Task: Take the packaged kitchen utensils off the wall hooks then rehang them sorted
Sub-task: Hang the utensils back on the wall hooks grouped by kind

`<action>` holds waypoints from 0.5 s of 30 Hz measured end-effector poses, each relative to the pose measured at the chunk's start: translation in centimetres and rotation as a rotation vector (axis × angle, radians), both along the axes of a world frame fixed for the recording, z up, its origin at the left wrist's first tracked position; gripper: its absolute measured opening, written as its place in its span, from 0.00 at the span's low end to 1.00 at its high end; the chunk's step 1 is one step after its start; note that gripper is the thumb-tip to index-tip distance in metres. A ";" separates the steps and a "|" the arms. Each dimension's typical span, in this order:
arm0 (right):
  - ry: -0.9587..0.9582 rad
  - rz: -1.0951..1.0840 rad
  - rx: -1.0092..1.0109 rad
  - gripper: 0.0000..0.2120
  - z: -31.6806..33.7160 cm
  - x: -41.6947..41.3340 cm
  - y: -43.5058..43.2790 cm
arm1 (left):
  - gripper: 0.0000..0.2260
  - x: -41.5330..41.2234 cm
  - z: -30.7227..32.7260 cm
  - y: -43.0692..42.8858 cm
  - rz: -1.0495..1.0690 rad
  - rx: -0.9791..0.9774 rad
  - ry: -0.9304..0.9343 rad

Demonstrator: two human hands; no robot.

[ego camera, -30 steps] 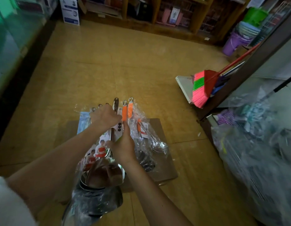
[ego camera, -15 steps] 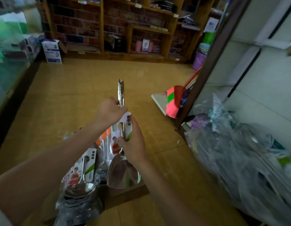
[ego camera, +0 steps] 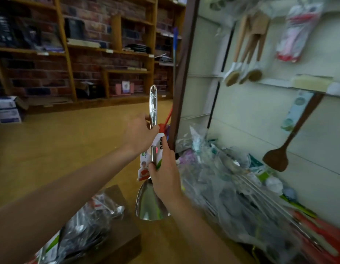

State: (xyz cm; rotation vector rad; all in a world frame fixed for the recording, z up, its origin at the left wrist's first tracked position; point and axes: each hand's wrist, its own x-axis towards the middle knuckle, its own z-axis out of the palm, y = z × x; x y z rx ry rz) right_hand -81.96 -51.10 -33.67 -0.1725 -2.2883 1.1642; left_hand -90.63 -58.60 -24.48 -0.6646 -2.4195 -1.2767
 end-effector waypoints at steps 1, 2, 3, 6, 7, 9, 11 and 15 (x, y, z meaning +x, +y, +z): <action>0.017 -0.021 -0.005 0.35 0.5 0.5 1.0 | 0.14 0.8 0.6 1.2 -0.022 0.009 0.022; 0.030 -0.039 -0.017 0.35 1.0 1.0 2.0 | 0.13 1.6 1.2 2.5 -0.037 0.015 0.039; 0.039 -0.059 -0.024 0.35 1.5 1.8 3.0 | 0.13 2.4 1.7 3.7 -0.047 0.018 0.055; 0.054 -0.101 -0.047 0.36 3.2 5.0 6.5 | 0.13 4.6 2.9 7.6 -0.086 0.027 0.088; 0.056 -0.101 -0.049 0.35 3.7 6.3 7.7 | 0.13 5.5 3.4 8.9 -0.108 0.031 0.091; 0.070 -0.139 -0.039 0.35 4.4 8.4 10.2 | 0.12 7.3 4.3 11.6 -0.165 0.047 0.112; 0.077 -0.197 -0.015 0.37 4.9 10.2 12.6 | 0.11 9.3 5.2 14.2 -0.222 0.065 0.126; 0.098 -0.341 0.051 0.41 6.2 14.4 17.3 | 0.12 13.7 6.7 20.0 -0.338 0.099 0.143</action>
